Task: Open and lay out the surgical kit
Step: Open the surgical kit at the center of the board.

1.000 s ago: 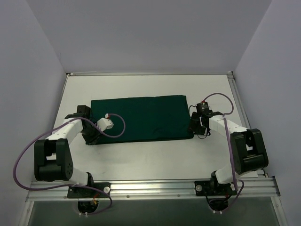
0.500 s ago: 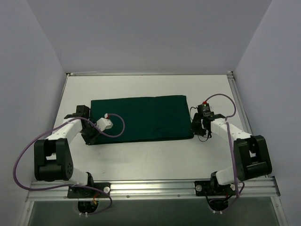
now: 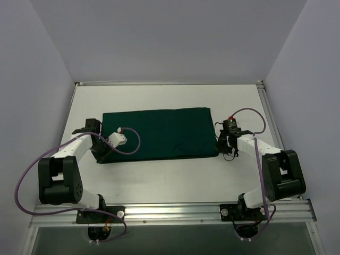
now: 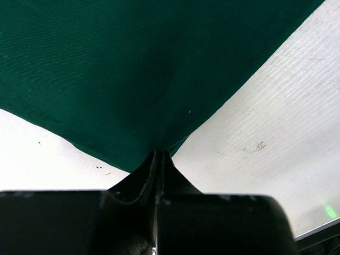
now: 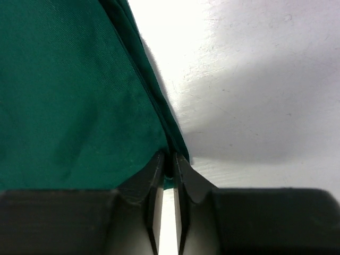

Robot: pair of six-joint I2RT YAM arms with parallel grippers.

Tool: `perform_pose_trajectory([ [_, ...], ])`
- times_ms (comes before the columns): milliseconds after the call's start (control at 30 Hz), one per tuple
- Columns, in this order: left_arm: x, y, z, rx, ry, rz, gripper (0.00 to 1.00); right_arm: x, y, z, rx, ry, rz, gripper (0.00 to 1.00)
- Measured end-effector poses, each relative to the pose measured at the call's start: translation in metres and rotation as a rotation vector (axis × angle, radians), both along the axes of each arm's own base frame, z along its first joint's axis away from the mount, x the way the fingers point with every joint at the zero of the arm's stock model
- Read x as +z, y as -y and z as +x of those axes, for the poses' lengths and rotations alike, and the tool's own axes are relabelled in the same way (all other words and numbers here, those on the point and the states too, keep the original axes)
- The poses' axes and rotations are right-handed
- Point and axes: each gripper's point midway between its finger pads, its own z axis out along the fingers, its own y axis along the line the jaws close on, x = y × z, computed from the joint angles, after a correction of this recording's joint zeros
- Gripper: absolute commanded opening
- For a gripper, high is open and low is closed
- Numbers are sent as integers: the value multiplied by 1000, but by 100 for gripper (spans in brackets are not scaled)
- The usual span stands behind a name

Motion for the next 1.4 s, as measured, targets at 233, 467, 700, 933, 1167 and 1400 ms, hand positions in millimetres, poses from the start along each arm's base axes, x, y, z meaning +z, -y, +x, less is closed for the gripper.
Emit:
perform_pose_trajectory([
  [233, 0, -1, 0, 11, -1, -6, 2, 1, 5, 2, -25, 11, 23, 0],
  [467, 15, -4, 13, 68, 34, -47, 2, 17, 6, 5, -27, 57, 31, 0],
  [700, 30, -3, 23, 96, 62, -72, 2, 38, 3, 22, -21, 114, 37, 0],
  [933, 42, -3, 35, 156, 96, -86, 2, 61, 1, 41, -4, 170, 37, 0],
  [1167, 73, -8, 75, 241, 236, -98, 2, 105, -6, 93, 21, 276, 37, 0],
  [1400, 113, -18, 135, 338, 407, -104, 2, 153, -17, 172, 41, 392, 33, 0],
])
